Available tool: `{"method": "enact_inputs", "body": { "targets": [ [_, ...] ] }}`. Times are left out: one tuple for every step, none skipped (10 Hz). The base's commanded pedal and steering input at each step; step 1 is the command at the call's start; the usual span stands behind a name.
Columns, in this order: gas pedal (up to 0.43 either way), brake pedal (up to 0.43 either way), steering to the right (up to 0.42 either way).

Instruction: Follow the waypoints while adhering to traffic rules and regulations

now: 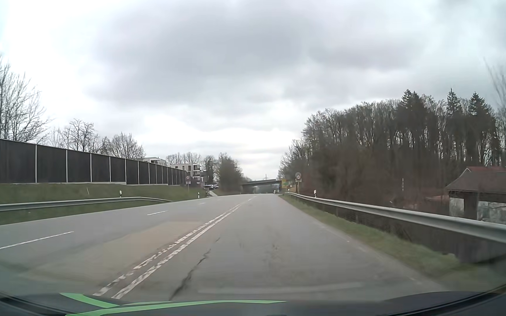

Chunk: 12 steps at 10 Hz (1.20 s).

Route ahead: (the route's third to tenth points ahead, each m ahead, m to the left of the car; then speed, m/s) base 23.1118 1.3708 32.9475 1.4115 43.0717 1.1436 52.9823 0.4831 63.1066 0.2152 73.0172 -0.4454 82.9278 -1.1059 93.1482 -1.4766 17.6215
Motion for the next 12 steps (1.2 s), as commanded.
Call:
{"method": "enact_inputs", "body": {
  "targets": [
    [0.0,0.0,0.006],
    [0.0,0.0,0.006],
    [0.0,0.0,0.006],
    [0.0,0.0,0.007],
    [0.0,0.0,0.007],
    [0.0,0.0,0.007],
    [0.0,0.0,0.007],
    [0.0,0.0,0.007],
    [0.0,0.0,0.007],
    [0.0,0.0,0.007],
    [0.0,0.0,0.007],
    [0.0,0.0,0.007]
  ]
}}
